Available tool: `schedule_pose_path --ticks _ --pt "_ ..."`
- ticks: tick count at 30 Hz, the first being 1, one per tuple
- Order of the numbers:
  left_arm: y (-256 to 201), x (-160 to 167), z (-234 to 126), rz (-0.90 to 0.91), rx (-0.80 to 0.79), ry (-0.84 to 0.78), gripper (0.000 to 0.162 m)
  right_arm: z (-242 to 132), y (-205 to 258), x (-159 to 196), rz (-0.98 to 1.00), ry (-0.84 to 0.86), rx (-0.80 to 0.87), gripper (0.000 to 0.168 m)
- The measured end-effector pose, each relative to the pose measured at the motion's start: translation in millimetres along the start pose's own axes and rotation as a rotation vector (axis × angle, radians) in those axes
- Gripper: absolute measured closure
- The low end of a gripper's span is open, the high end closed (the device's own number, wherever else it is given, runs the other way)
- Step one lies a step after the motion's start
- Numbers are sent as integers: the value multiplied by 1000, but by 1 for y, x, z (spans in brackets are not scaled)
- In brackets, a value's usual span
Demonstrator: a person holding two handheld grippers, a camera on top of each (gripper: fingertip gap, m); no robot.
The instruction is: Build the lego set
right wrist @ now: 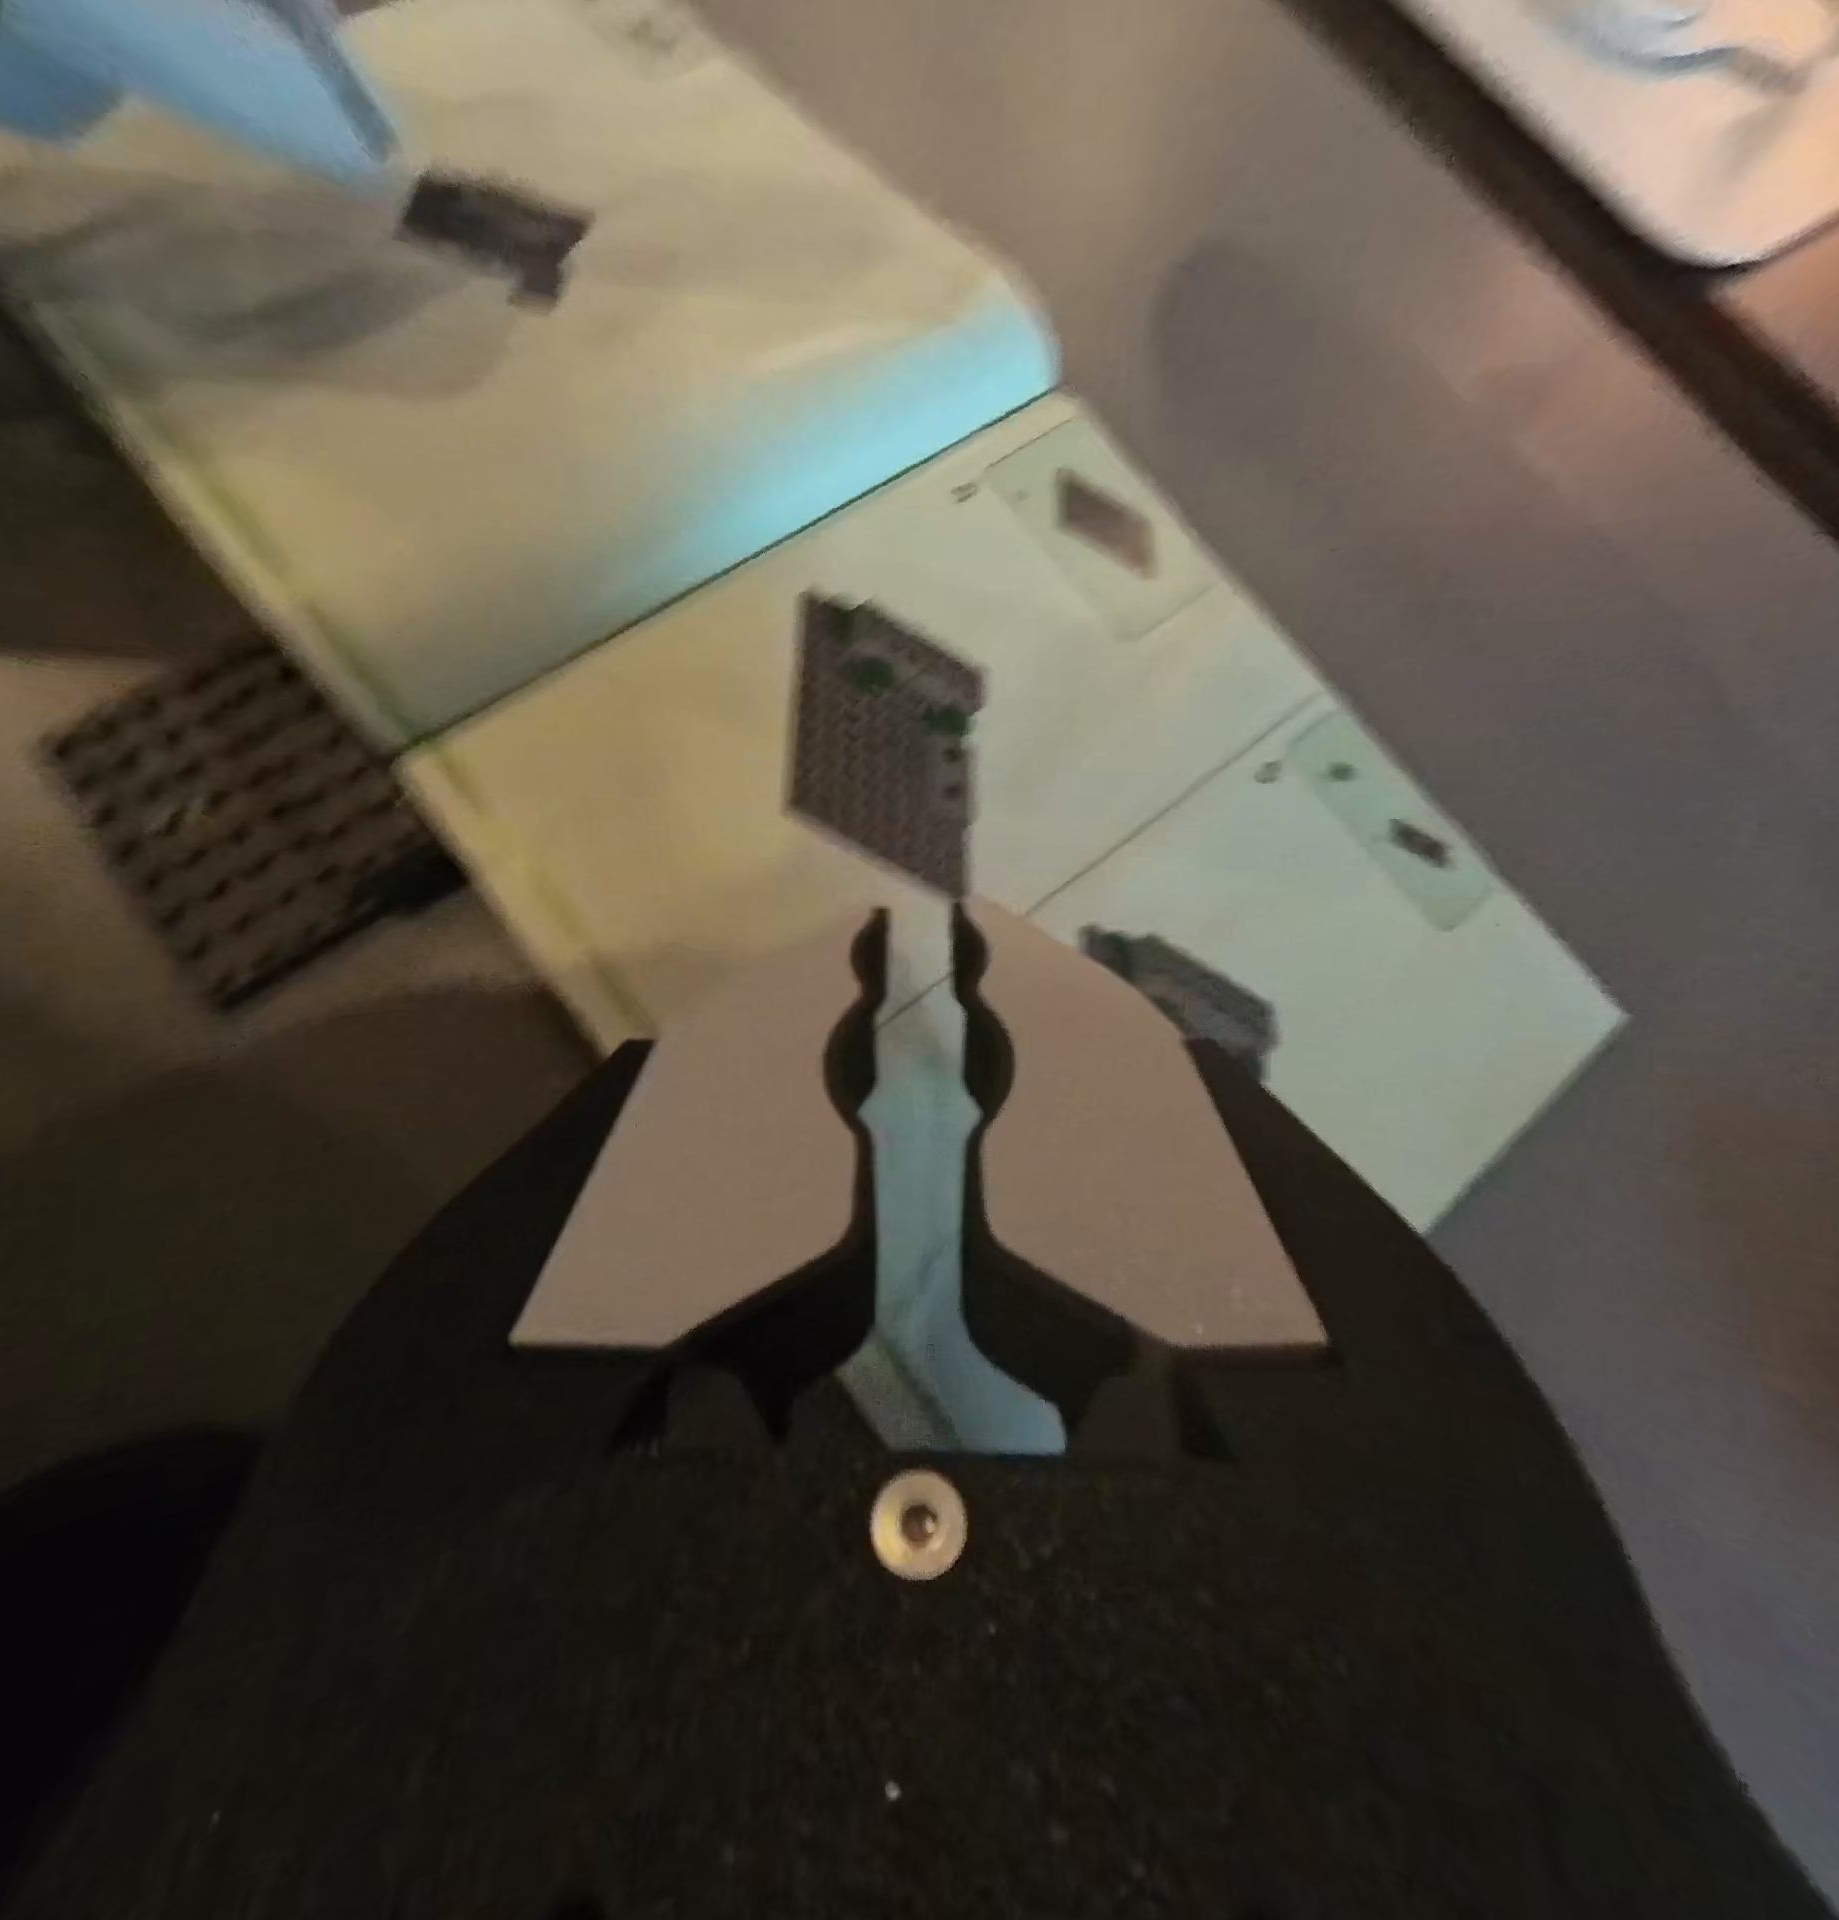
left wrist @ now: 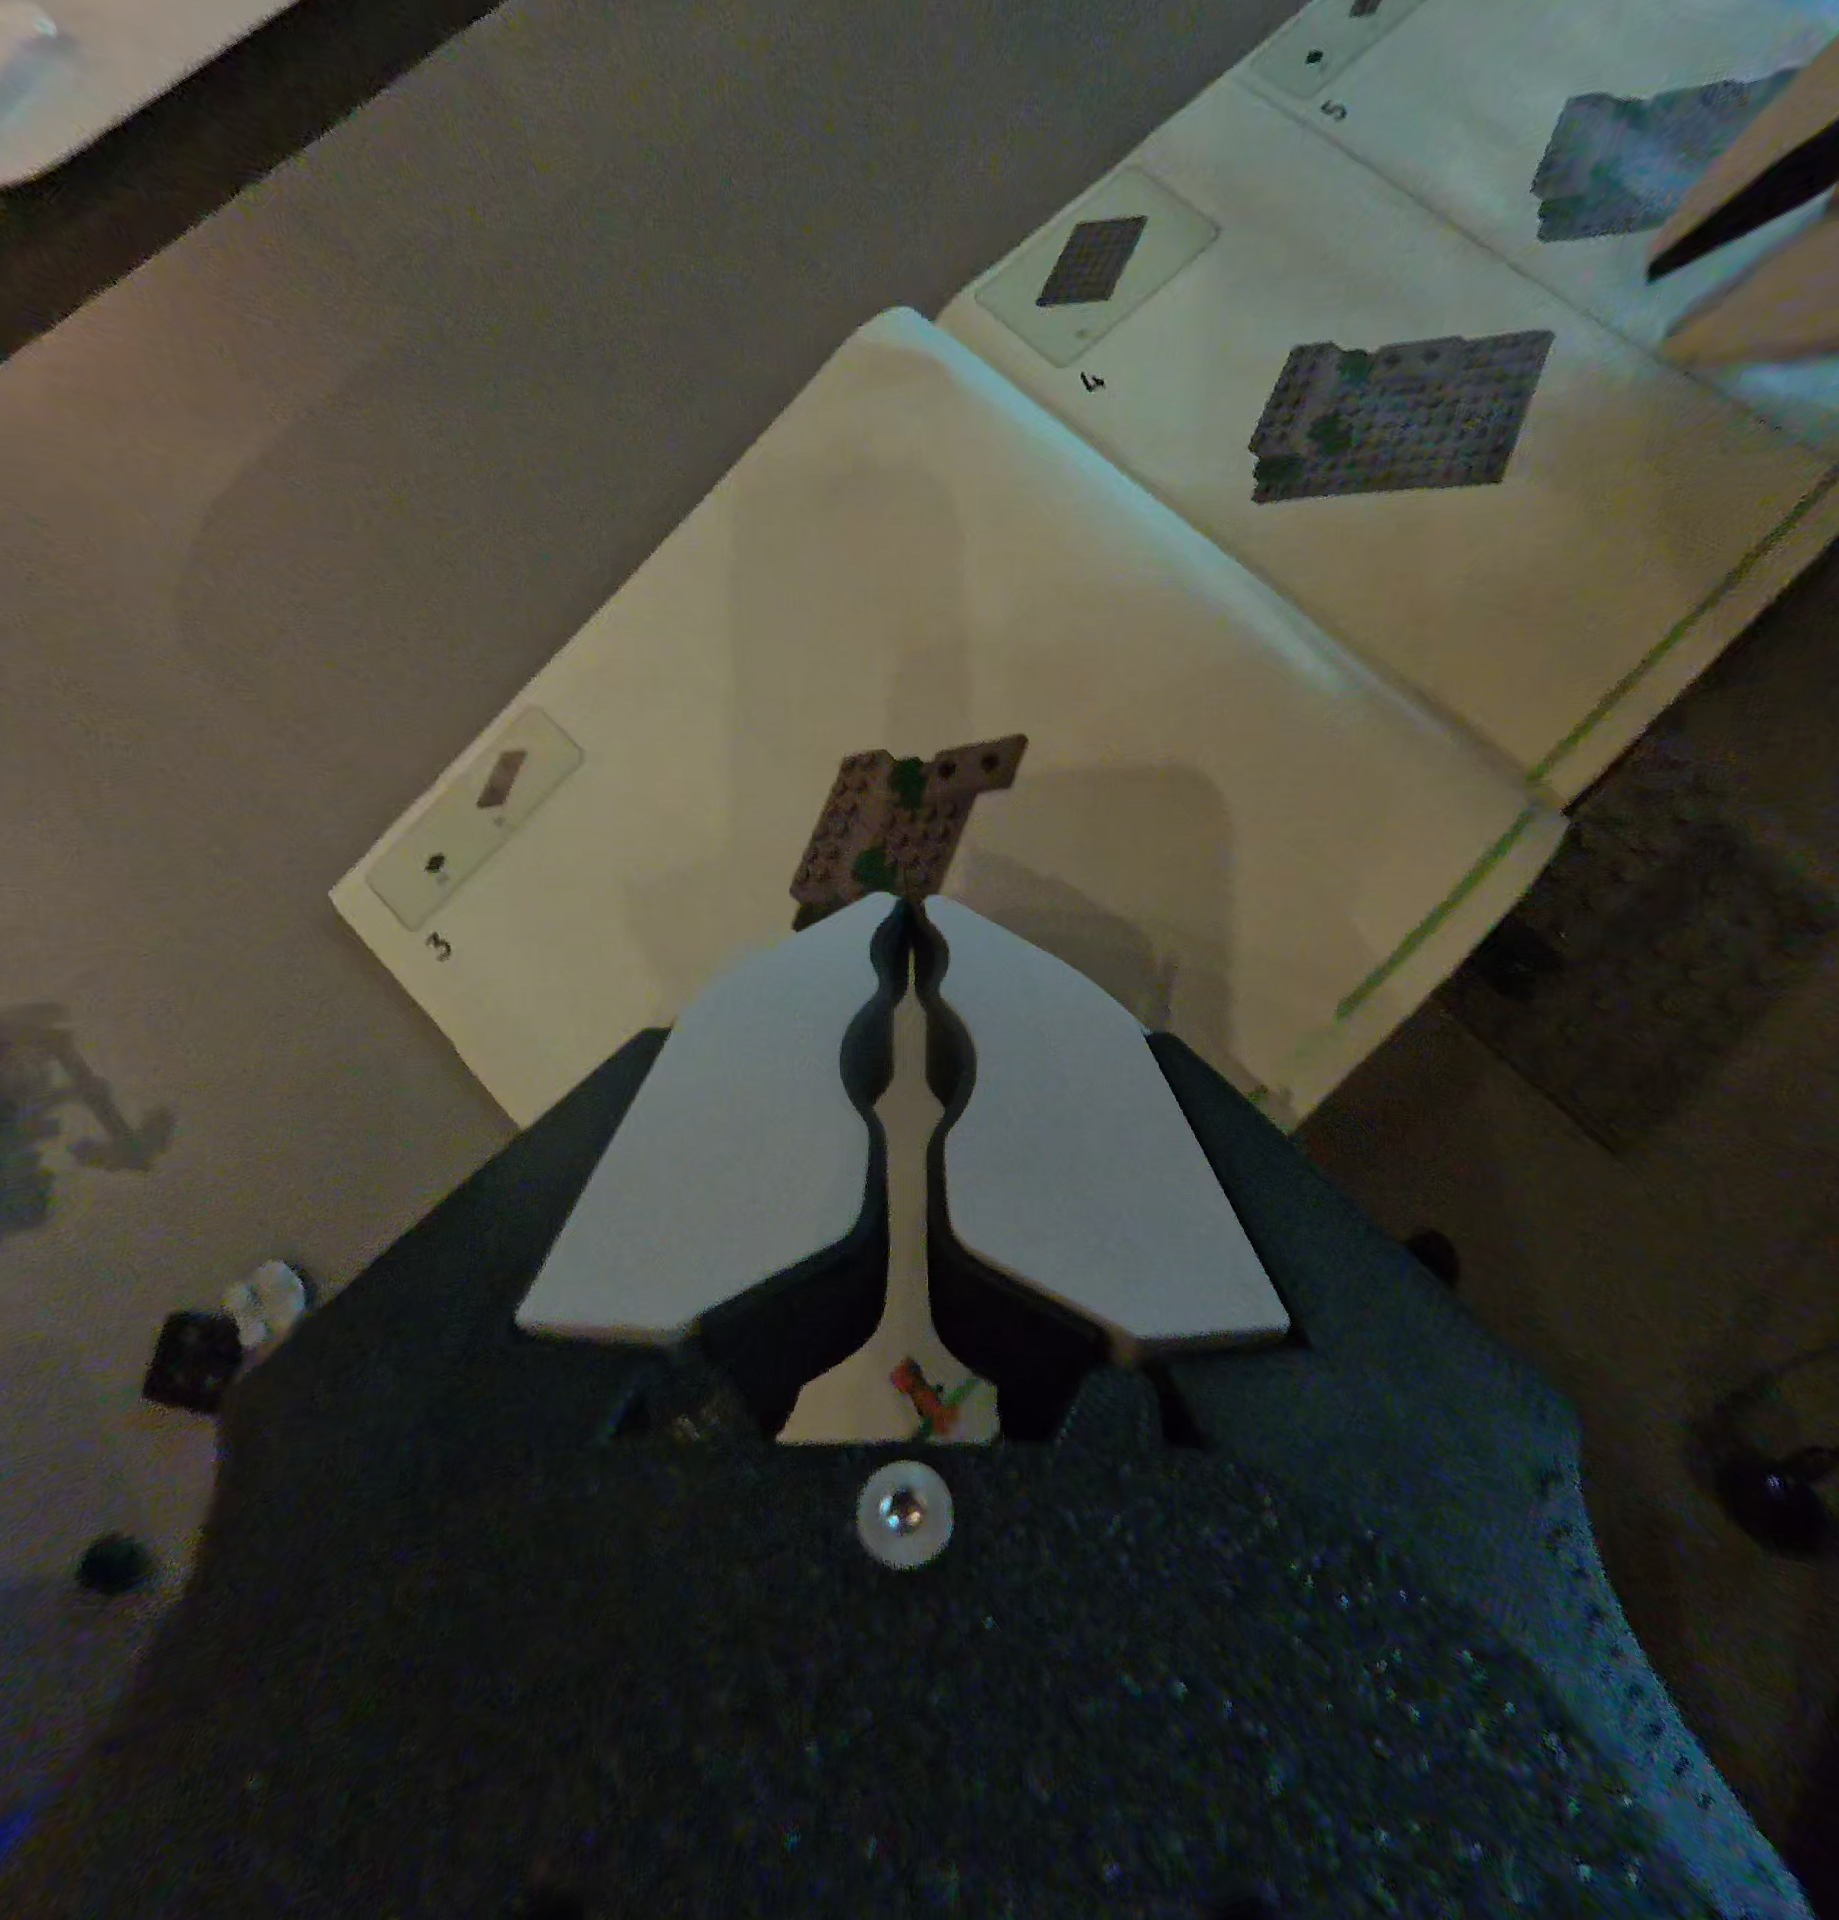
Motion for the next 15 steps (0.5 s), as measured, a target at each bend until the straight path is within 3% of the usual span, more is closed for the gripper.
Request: schedule_pose_path --ticks 5,7,11,15 --pt "-17 4 -13 49 77 1 157 -5 12 6 -164 60 -55 133" --pt "-26 5 -21 89 94 -7 152 -12 15 6 -204 64 -83 129" --pt "-38 13 -25 155 138 22 126 -18 18 9 -282 87 -130 121" --pt "-40 19 -20 221 128 52 120 -13 19 9 -314 118 -175 121"
Point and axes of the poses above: each gripper's, where its closed fingertips meet, z out along the fingers, x out of its underside, y = z × x across the jaws, the point moved 7 cm from there along -z, back along the fingers, and after that the axes turned 6 degrees about -y, right-handed, at the moved point
